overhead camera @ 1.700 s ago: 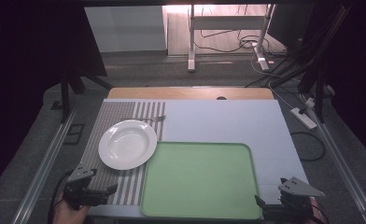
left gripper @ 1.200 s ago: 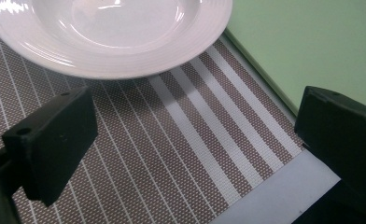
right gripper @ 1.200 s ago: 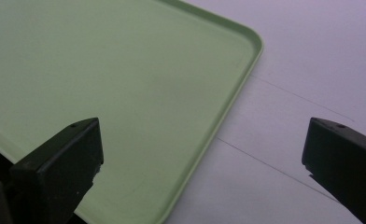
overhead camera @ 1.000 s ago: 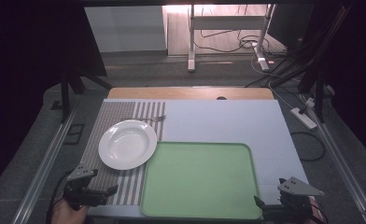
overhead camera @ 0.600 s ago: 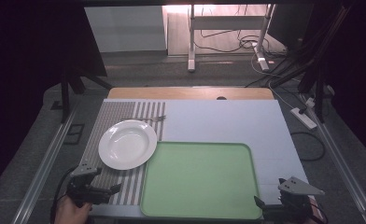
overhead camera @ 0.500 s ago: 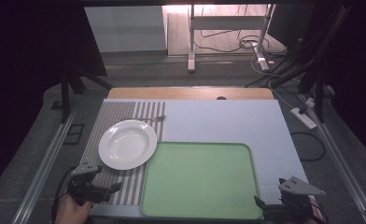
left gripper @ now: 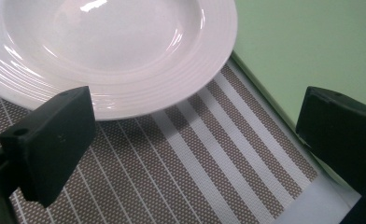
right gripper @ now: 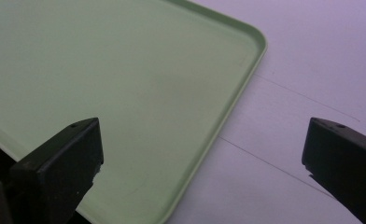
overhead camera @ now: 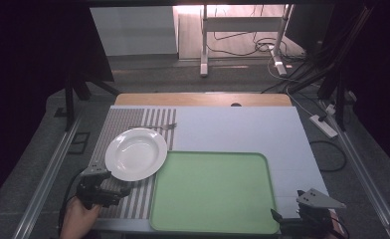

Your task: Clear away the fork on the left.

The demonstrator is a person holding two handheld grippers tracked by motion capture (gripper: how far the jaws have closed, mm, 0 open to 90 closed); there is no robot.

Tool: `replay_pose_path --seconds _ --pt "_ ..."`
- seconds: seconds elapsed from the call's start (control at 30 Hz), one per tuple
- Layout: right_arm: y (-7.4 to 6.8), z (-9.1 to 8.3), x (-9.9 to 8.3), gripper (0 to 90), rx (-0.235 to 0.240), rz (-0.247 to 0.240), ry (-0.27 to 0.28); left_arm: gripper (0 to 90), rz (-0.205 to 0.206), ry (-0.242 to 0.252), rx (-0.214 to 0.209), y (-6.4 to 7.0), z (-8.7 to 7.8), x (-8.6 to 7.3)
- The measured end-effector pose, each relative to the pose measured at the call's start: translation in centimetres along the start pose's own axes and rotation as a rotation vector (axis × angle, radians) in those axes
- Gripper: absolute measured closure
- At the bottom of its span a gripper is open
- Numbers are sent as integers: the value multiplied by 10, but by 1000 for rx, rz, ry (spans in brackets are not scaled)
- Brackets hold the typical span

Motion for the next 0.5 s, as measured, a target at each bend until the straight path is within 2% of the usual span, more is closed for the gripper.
replay_pose_path --seconds 0.2,0.5 --pt "-1 0 0 0 2 -9 2 0 3 -20 -8 -6 8 6" --pt "-1 0 0 0 1 -14 6 0 12 -19 -16 -14 22 17"
Point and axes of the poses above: each handheld gripper's, and its own axes: z roughly forward along the jaws, x roughly out of its top, y roughly to its right, the point moved 3 cm from there along z, roughly forward along the jaws, and after that the axes turned 13 degrees about y, right-handed, at the moved point
